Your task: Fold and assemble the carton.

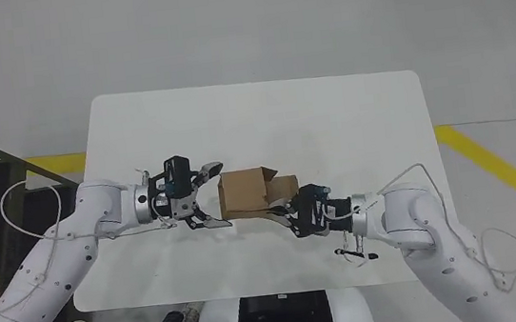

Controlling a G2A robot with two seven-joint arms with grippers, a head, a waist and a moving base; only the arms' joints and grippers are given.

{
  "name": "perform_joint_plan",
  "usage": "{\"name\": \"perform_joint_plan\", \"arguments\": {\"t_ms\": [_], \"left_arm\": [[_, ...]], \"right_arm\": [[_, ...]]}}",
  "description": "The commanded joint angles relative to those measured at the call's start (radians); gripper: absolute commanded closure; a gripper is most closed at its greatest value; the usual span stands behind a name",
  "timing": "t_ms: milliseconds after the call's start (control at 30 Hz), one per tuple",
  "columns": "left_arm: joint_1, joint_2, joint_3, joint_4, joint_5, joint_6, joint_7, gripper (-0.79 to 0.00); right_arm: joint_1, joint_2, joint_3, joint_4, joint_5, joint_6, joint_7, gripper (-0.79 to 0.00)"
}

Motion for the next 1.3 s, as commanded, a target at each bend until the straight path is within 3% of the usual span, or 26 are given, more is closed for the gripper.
{"name": "perform_joint_plan", "arguments": {"t_ms": [0, 267, 333, 367, 500, 800, 900, 1000, 1033, 1267], "left_arm": [[-0.007, 0.004, 0.014, 0.000, -0.003, 0.000, 0.000, -0.785], [-0.023, 0.023, 0.054, -0.001, -0.002, 0.000, 0.019, -0.760], [-0.026, 0.027, 0.060, 0.001, -0.002, 0.000, 0.025, -0.659], [-0.028, 0.029, 0.063, 0.002, -0.002, 0.000, 0.028, -0.554], [-0.030, 0.035, 0.073, 0.009, -0.013, 0.000, 0.037, -0.314], [-0.030, 0.042, 0.078, 0.020, -0.035, 0.000, 0.046, -0.311], [-0.030, 0.043, 0.077, 0.023, -0.040, 0.000, 0.046, -0.308], [-0.028, 0.044, 0.075, 0.026, -0.048, 0.000, 0.049, -0.302], [-0.028, 0.044, 0.074, 0.028, -0.051, 0.000, 0.050, -0.302], [-0.017, 0.045, 0.063, 0.041, -0.078, 0.000, 0.054, -0.265]], "right_arm": [[0.003, 0.000, -0.005, 0.002, -0.001, 0.001, -0.004, 0.000], [0.022, 0.002, -0.028, 0.008, -0.005, 0.005, -0.011, 0.000], [0.026, 0.002, -0.033, 0.009, -0.005, 0.006, -0.010, 0.000], [0.027, 0.002, -0.035, 0.009, -0.005, 0.007, -0.009, 0.000], [0.032, 0.004, -0.043, 0.011, -0.001, 0.011, -0.010, 0.000], [0.042, 0.005, -0.059, 0.011, -0.007, 0.027, -0.023, 0.000], [0.045, 0.006, -0.064, 0.010, -0.010, 0.031, -0.029, -0.145], [0.048, 0.006, -0.066, 0.014, -0.007, 0.038, -0.039, -0.369], [0.049, 0.006, -0.065, 0.016, -0.003, 0.041, -0.044, -0.613], [0.051, 0.008, -0.055, 0.033, 0.033, 0.035, -0.084, -0.760]]}}
